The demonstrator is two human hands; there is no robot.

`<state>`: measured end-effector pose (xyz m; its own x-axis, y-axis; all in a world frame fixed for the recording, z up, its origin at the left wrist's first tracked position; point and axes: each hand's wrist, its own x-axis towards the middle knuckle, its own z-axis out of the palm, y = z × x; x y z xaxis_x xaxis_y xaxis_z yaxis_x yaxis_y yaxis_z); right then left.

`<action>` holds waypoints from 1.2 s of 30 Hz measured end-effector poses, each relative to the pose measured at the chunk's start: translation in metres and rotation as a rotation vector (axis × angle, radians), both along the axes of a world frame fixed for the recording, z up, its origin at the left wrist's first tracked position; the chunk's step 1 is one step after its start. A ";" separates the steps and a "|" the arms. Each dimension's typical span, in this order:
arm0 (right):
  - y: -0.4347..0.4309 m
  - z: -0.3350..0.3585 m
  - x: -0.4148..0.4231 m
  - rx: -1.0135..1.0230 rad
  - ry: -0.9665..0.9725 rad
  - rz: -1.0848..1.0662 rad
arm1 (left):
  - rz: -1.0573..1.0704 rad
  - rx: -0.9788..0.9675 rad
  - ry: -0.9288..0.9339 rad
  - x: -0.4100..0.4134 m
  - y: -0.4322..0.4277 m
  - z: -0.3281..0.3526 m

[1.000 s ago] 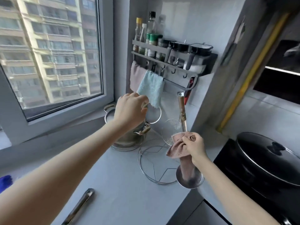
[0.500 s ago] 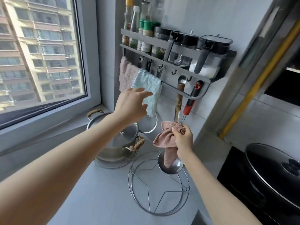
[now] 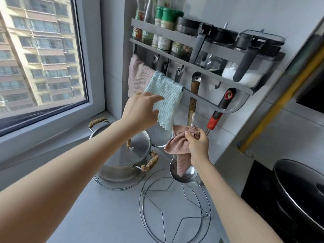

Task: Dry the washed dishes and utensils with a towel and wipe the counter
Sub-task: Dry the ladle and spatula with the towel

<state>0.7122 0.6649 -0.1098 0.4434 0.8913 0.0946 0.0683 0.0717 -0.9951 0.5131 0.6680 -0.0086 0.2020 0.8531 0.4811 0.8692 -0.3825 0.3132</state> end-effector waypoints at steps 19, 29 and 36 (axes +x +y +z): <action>-0.105 0.015 -0.015 0.013 -0.286 0.157 | 0.238 -0.244 -0.090 -0.077 -0.141 -0.024; -0.214 -0.012 -0.097 0.013 -0.351 0.776 | 0.841 -0.711 -0.310 -0.145 -0.323 -0.127; -0.267 -0.046 -0.136 -0.127 -0.331 0.958 | 1.111 -0.790 -2.232 -0.119 -0.401 -0.220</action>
